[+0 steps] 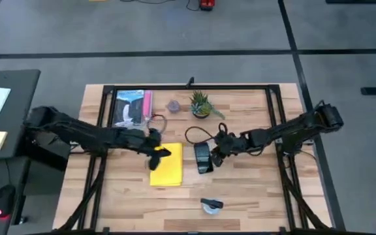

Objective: Apply microfiber cloth
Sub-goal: Spray the front of the cellphone

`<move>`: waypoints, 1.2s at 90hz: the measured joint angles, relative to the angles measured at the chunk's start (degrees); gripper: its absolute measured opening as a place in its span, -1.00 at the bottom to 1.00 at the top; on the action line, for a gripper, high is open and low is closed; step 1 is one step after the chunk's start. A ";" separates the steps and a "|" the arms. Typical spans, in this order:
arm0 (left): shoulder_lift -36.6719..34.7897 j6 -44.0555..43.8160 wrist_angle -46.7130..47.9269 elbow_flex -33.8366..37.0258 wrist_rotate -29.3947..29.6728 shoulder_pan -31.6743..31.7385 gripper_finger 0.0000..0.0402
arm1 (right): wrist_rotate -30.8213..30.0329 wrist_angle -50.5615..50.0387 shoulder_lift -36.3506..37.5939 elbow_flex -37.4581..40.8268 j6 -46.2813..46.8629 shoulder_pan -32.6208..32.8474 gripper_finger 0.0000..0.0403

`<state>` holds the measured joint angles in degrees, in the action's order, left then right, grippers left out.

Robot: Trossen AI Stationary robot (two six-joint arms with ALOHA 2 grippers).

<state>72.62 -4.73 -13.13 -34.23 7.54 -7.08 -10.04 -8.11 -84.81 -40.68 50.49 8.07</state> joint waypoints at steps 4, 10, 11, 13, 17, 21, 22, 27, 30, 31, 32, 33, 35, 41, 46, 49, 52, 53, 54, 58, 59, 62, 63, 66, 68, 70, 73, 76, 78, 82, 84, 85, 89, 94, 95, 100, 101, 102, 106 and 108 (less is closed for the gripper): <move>3.65 -1.92 0.49 -1.91 -2.42 0.96 -1.00 | 0.68 1.21 -0.05 1.50 1.95 -0.40 -0.37; 9.15 -4.65 0.17 -4.93 -7.02 2.34 -1.00 | 1.52 3.33 -0.08 3.27 4.94 -1.30 -0.22; 10.02 -5.03 0.09 -5.41 -7.69 2.54 -1.00 | 1.58 3.65 -0.10 3.56 5.47 -1.45 -0.20; 11.76 -5.90 0.08 -6.40 -8.94 2.94 -1.00 | 1.83 4.22 -0.17 4.23 6.44 -1.79 -0.15; 15.31 -7.19 0.15 -8.43 -10.54 3.70 -1.00 | 2.68 5.28 -0.43 5.50 8.00 -2.41 -0.06; 18.57 -8.03 0.07 -10.33 -11.47 4.44 -1.00 | 3.97 7.49 -1.10 6.13 8.76 -3.04 0.03; 19.38 -8.20 0.07 -10.78 -11.66 4.63 -1.00 | 4.31 8.16 -1.26 6.22 8.94 -3.18 0.05; 23.26 -8.49 0.37 -13.11 -11.81 5.48 -1.00 | 6.12 10.09 -2.17 6.37 9.52 -3.82 0.14; 25.35 -8.58 0.44 -14.52 -11.81 6.00 -1.00 | 7.09 11.36 -2.86 6.35 9.65 -4.01 0.18; 25.99 -8.59 0.44 -14.94 -11.81 6.18 -1.00 | 7.33 11.88 -3.18 6.35 9.67 -4.11 0.19; 26.62 -8.59 0.44 -15.32 -11.81 6.35 -1.00 | 7.57 12.39 -3.52 6.35 9.68 -4.17 0.21; 27.24 -8.59 0.46 -15.69 -11.81 6.52 -1.00 | 7.80 12.85 -3.89 6.35 9.71 -4.17 0.22; 28.48 -8.60 0.63 -16.42 -11.89 6.83 -1.00 | 8.12 13.81 -4.82 6.35 9.78 -4.17 0.24; 31.81 -8.62 0.68 -18.58 -12.87 7.66 -1.00 | 8.41 16.39 -7.03 6.31 10.98 -4.11 0.27; 34.28 -8.83 0.53 -20.25 -14.29 8.21 -1.00 | 8.50 18.60 -9.02 6.14 11.94 -4.11 0.27; 35.62 -9.07 0.28 -21.09 -15.11 8.50 -1.00 | 8.56 20.00 -10.03 6.13 12.53 -4.09 0.27; 36.90 -9.35 0.06 -21.97 -15.54 8.68 -1.00 | 8.50 21.19 -10.91 6.07 12.84 -4.05 0.27; 37.24 -9.39 0.06 -22.26 -15.79 8.74 -1.00 | 8.50 21.62 -11.17 6.07 12.89 -4.04 0.27; 37.57 -9.43 0.08 -22.56 -16.06 8.81 -1.00 | 8.50 22.08 -11.47 6.07 12.92 -4.04 0.27; 38.93 -9.45 -0.02 -23.81 -16.79 9.08 -1.00 | 8.55 24.01 -12.38 6.09 13.13 -4.06 0.27; 39.30 -9.42 -0.07 -24.14 -16.91 9.11 -1.00 | 8.55 24.55 -12.58 6.09 13.21 -4.06 0.27; 40.24 -9.24 -0.10 -24.90 -17.56 9.19 -1.00 | 8.51 25.83 -13.12 6.09 13.59 -4.06 0.27; 40.61 -9.19 0.03 -25.09 -17.70 9.21 -1.00 | 8.50 26.30 -13.27 6.11 13.75 -4.06 0.27; 41.40 -9.25 0.45 -25.68 -18.06 9.33 -1.00 | 8.51 27.43 -13.59 6.24 14.06 -4.06 0.27; 41.82 -9.25 0.70 -26.04 -18.22 9.39 -1.00 | 8.51 27.95 -13.74 6.26 14.16 -4.06 0.27; 42.29 -9.26 0.92 -26.36 -18.32 9.40 -1.00 | 8.50 28.48 -13.83 6.32 14.18 -4.06 0.27; 42.73 -9.27 0.97 -26.72 -18.39 9.40 -1.00 | 8.50 29.12 -13.92 6.39 14.18 -4.06 0.27; 43.06 -9.27 0.95 -27.07 -18.35 9.37 -1.00 | 8.53 29.64 -13.99 6.39 14.02 -4.06 0.27; 43.15 -9.27 0.95 -27.25 -18.26 9.34 -1.00 | 8.56 29.94 -13.98 6.39 13.79 -4.08 0.27; 43.29 -9.30 0.64 -27.39 -17.80 9.33 -1.00 | 8.72 30.20 -13.53 6.35 13.41 -4.02 0.27; 43.36 -9.26 0.49 -27.40 -17.65 9.30 -1.00 | 8.85 30.36 -13.38 6.35 13.08 -3.96 0.27; 43.37 -9.25 0.46 -27.40 -17.59 9.30 -1.00 | 8.95 30.44 -13.33 6.35 12.93 -3.92 0.27; 43.34 -9.27 0.42 -27.38 -17.52 9.30 -1.00 | 9.49 30.55 -12.86 6.35 12.32 -3.79 0.26; 43.26 -9.27 0.44 -27.38 -17.42 9.30 -1.00 | 9.68 30.51 -12.45 6.35 12.01 -3.51 0.24; 43.26 -9.29 0.43 -27.38 -17.40 9.30 -1.00 | 9.67 30.49 -12.41 6.35 11.99 -3.45 0.23; 43.28 -9.29 0.36 -27.34 -17.32 9.30 -1.00 | 9.71 30.12 -12.09 6.37 11.80 -3.37 0.17; 43.28 -9.30 0.36 -27.33 -17.30 9.30 -1.00 | 9.78 30.05 -12.06 6.37 11.73 -3.36 0.15; 43.28 -9.32 0.36 -27.33 -17.28 9.30 -1.00 | 9.87 29.97 -12.05 6.37 11.59 -3.34 0.13; 43.28 -9.32 0.36 -27.31 -17.23 9.30 -1.00 | 9.99 29.60 -12.03 6.37 11.46 -3.30 0.04; 43.30 -9.35 0.36 -27.31 -17.23 9.31 -1.00 | 9.98 29.26 -12.03 6.37 11.38 -3.28 -0.02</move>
<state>115.92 -14.07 -12.78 -61.54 -9.69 2.24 -0.07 21.15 -96.84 -34.30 61.87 4.80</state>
